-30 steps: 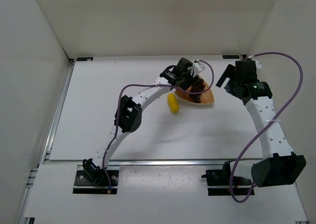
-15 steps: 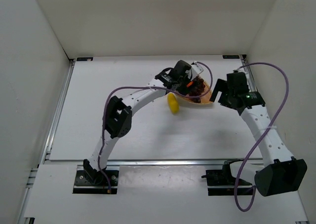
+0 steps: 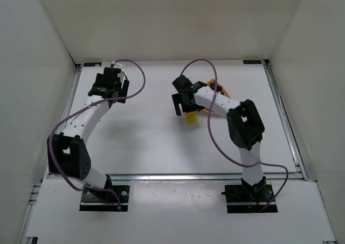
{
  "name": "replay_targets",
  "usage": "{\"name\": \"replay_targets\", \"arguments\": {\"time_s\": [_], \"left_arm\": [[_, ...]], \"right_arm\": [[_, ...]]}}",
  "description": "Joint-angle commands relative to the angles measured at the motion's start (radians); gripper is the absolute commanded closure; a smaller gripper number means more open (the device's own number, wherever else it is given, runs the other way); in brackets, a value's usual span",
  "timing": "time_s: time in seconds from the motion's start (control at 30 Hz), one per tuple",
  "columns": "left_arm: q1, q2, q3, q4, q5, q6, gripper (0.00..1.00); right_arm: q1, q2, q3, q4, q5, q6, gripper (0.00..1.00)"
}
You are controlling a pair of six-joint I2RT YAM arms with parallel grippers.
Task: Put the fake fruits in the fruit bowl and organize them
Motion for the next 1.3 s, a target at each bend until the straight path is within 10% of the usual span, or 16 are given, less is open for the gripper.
{"name": "replay_targets", "arguments": {"time_s": [0.0,0.17,0.5,0.9,1.27], "left_arm": [[0.042,-0.136,-0.109,-0.022,0.016,-0.022,0.0],[0.129,-0.235,-0.193,-0.042,0.117,-0.082,0.0],[0.184,-0.225,-0.184,-0.088,0.145,-0.138,0.0],[0.247,-0.216,-0.173,-0.119,0.234,-0.174,0.0],[0.277,-0.234,-0.183,-0.128,0.292,-0.183,0.0]], "right_arm": [[-0.033,0.066,0.098,-0.052,0.047,0.048,0.06],[-0.033,0.123,0.11,-0.061,0.056,0.061,0.12],[-0.013,0.038,0.071,-0.015,-0.065,0.039,0.85],[-0.223,-0.424,-0.272,0.168,-0.015,0.336,0.96],[-0.418,-0.123,-0.009,-0.035,0.015,0.314,0.98]]}}
